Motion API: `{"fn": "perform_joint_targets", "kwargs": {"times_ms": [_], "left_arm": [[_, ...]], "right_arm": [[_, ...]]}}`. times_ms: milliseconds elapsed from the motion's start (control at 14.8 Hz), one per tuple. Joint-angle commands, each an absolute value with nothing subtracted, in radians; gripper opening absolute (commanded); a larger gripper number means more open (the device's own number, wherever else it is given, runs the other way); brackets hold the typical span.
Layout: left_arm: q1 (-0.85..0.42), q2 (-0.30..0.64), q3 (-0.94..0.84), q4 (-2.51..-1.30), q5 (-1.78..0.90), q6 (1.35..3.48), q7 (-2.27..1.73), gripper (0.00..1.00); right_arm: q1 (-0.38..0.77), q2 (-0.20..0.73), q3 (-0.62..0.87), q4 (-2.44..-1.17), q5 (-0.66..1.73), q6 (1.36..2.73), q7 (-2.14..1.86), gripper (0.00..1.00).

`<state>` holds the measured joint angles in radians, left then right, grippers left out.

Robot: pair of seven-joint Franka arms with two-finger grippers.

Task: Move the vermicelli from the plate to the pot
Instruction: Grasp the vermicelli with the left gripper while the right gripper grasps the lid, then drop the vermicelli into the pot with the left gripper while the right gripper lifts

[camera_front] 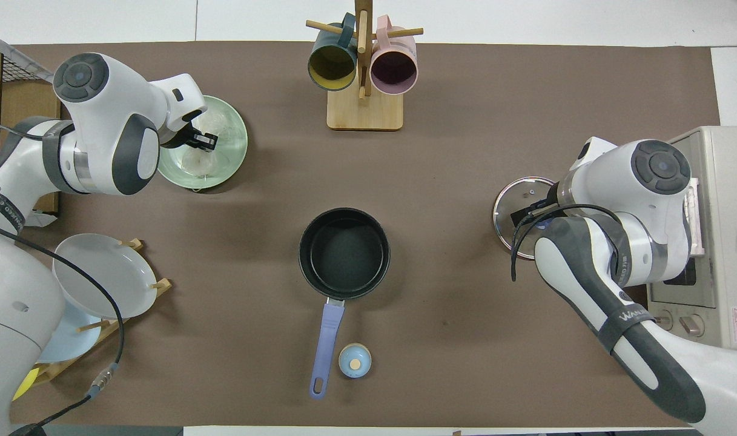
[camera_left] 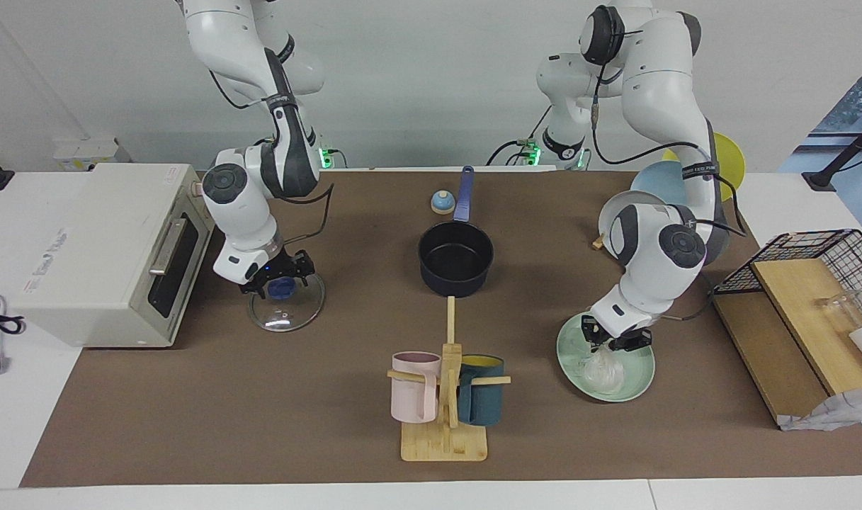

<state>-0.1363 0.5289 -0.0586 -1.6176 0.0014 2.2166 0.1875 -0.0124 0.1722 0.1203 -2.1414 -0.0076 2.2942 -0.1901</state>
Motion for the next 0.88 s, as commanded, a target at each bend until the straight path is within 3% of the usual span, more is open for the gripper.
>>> {"fn": "perform_joint_targets", "kwargs": {"times_ms": [0, 202, 405, 607, 810], "left_arm": [[-0.138, 0.529, -0.054, -1.564, 0.014, 2.145, 0.193, 0.0], [-0.135, 0.5, -0.051, -1.459, -0.035, 1.972, 0.167, 0.0], [-0.146, 0.401, -0.063, -1.436, -0.067, 1.776, 0.008, 0.0], [-0.173, 0.315, -0.089, -1.351, -0.164, 1.564, -0.196, 0.0], [-0.308, 0.192, -0.11, -1.448, -0.166, 1.554, -0.427, 0.0]], "right_arm": [[-0.028, 0.169, 0.129, -2.16, -0.003, 2.321, -0.216, 1.0], [-0.029, 0.169, 0.126, -2.16, -0.003, 2.321, -0.218, 0.8], [-0.029, 0.17, 0.126, -2.155, -0.003, 2.319, -0.219, 0.6], [-0.029, 0.172, 0.126, -2.151, -0.003, 2.312, -0.218, 0.54], [-0.028, 0.179, 0.126, -2.114, -0.003, 2.28, -0.218, 0.52]]}}
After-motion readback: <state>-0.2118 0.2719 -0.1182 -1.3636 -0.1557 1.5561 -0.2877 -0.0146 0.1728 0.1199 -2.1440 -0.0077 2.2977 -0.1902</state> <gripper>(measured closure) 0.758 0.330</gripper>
